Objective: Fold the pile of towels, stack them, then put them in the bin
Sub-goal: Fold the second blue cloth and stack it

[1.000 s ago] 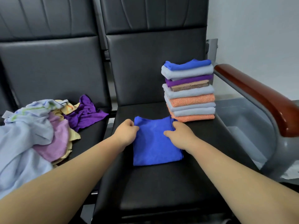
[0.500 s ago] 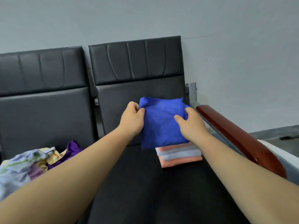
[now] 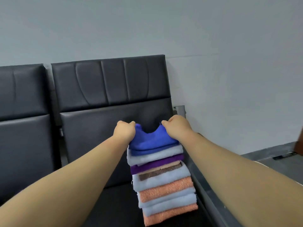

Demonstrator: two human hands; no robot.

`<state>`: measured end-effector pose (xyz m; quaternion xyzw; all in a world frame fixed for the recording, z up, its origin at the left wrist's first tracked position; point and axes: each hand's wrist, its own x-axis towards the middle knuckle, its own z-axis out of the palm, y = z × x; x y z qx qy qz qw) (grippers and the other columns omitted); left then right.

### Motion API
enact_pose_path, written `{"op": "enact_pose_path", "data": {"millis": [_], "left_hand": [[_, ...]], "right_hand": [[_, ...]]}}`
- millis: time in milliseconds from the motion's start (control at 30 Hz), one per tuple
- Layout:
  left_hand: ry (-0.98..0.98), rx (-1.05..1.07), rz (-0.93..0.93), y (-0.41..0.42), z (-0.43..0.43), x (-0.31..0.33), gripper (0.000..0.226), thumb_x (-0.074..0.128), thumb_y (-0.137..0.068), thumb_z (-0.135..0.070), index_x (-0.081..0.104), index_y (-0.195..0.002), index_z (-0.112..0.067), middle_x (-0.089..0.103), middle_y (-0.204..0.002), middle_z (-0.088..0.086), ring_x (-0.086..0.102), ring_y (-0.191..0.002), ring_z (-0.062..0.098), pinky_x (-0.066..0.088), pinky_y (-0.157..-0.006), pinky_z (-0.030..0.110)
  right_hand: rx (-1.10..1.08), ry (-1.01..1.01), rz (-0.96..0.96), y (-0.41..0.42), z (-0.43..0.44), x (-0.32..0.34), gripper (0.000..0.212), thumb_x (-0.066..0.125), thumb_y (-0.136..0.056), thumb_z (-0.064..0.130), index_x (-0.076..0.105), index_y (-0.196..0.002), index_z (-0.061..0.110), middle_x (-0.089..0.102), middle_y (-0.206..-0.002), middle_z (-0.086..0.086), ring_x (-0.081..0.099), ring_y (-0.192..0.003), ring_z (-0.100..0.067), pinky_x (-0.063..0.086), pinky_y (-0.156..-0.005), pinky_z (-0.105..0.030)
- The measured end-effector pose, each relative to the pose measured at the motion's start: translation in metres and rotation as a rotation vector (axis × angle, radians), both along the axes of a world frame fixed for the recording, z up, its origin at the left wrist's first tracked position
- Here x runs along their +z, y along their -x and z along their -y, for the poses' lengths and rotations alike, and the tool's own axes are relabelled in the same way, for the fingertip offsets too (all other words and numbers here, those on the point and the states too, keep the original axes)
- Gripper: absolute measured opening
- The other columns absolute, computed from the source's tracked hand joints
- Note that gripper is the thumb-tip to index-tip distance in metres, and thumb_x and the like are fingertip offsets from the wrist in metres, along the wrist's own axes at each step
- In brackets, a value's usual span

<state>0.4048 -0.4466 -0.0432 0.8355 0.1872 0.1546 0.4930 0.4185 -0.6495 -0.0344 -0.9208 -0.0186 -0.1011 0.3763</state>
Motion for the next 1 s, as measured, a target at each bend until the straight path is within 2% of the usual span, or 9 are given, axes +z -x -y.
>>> {"op": "enact_pose_path", "data": {"millis": [100, 167, 333, 400, 467, 633, 767, 900, 1000], "left_hand": [[-0.048, -0.012, 0.011, 0.024, -0.001, -0.02, 0.024, 0.052, -0.099, -0.034, 0.047, -0.088, -0.013, 0.052, -0.074, -0.001, 0.045, -0.062, 0.016, 0.035, -0.058, 0.032], [-0.035, -0.024, 0.033, 0.049, -0.006, -0.03, 0.027, 0.053, -0.097, -0.037, 0.047, -0.087, -0.013, 0.054, -0.075, 0.0, 0.048, -0.064, 0.017, 0.037, -0.058, 0.032], [0.016, -0.061, 0.043, 0.12, -0.014, -0.034, 0.024, 0.056, -0.092, -0.04, 0.059, -0.1, -0.018, 0.069, -0.09, 0.004, 0.062, -0.076, 0.02, 0.056, -0.073, 0.042], [-0.027, -0.072, 0.051, 0.148, -0.016, -0.034, 0.02, 0.058, -0.094, -0.034, 0.057, -0.109, -0.022, 0.068, -0.098, 0.0, 0.066, -0.086, 0.019, 0.057, -0.081, 0.042], [-0.073, -0.084, 0.045, 0.181, -0.022, -0.035, 0.023, 0.059, -0.096, -0.031, 0.054, -0.117, -0.026, 0.067, -0.103, -0.003, 0.066, -0.09, 0.017, 0.055, -0.076, 0.035], [-0.112, -0.131, 0.017, 0.252, -0.036, -0.039, 0.026, 0.06, -0.097, -0.028, 0.054, -0.121, -0.024, 0.066, -0.102, -0.004, 0.066, -0.087, 0.016, 0.053, -0.068, 0.03], [-0.174, -0.158, -0.057, 0.301, -0.056, -0.062, 0.027, 0.062, -0.097, -0.032, 0.053, -0.121, -0.024, 0.066, -0.103, -0.009, 0.067, -0.084, 0.014, 0.055, -0.07, 0.032], [-0.209, -0.096, -0.141, 0.334, -0.095, -0.082, 0.027, 0.063, -0.096, -0.03, 0.054, -0.119, -0.023, 0.066, -0.101, -0.009, 0.066, -0.085, 0.014, 0.056, -0.078, 0.035], [-0.259, -0.029, -0.188, 0.353, -0.134, -0.09, 0.027, 0.065, -0.094, -0.028, 0.056, -0.119, -0.021, 0.064, -0.096, -0.011, 0.062, -0.083, 0.005, 0.048, -0.069, 0.023]], "right_hand": [[-0.002, 0.051, 0.046, 0.021, 0.006, -0.011, 0.03, 0.053, -0.1, 0.046, 0.062, -0.099, 0.017, 0.065, -0.094, -0.002, 0.061, -0.095, -0.027, 0.047, -0.074, -0.034], [0.001, 0.05, 0.122, 0.046, 0.009, -0.016, 0.035, 0.054, -0.099, 0.047, 0.064, -0.121, 0.021, 0.068, -0.114, 0.001, 0.06, -0.11, -0.025, 0.052, -0.091, -0.039], [0.018, 0.052, 0.11, 0.106, 0.006, -0.027, 0.035, 0.06, -0.096, 0.045, 0.064, -0.125, 0.025, 0.062, -0.13, 0.003, 0.056, -0.12, -0.024, 0.05, -0.102, -0.046], [0.016, 0.048, 0.101, 0.128, 0.002, -0.031, 0.034, 0.061, -0.095, 0.043, 0.065, -0.124, 0.025, 0.06, -0.133, 0.002, 0.056, -0.121, -0.024, 0.05, -0.102, -0.045], [0.03, 0.032, 0.073, 0.155, -0.007, -0.033, 0.031, 0.06, -0.095, 0.039, 0.064, -0.123, 0.026, 0.059, -0.132, 0.002, 0.057, -0.118, -0.023, 0.05, -0.1, -0.042], [0.139, -0.027, -0.002, 0.213, -0.035, -0.042, 0.014, 0.06, -0.096, 0.032, 0.064, -0.11, 0.029, 0.065, -0.105, 0.007, 0.061, -0.091, -0.012, 0.05, -0.071, -0.029], [0.269, -0.001, -0.025, 0.254, -0.073, -0.056, 0.022, 0.063, -0.096, 0.031, 0.065, -0.117, 0.028, 0.062, -0.112, 0.009, 0.061, -0.099, -0.012, 0.054, -0.083, -0.032], [0.44, 0.063, -0.089, 0.28, -0.115, -0.075, 0.022, 0.065, -0.098, 0.032, 0.064, -0.121, 0.031, 0.062, -0.114, 0.01, 0.059, -0.092, -0.006, 0.049, -0.072, -0.023], [0.548, 0.07, -0.122, 0.289, -0.146, -0.087, 0.021, 0.066, -0.098, 0.029, 0.064, -0.119, 0.032, 0.063, -0.114, 0.01, 0.06, -0.093, -0.006, 0.047, -0.071, -0.019]]}}
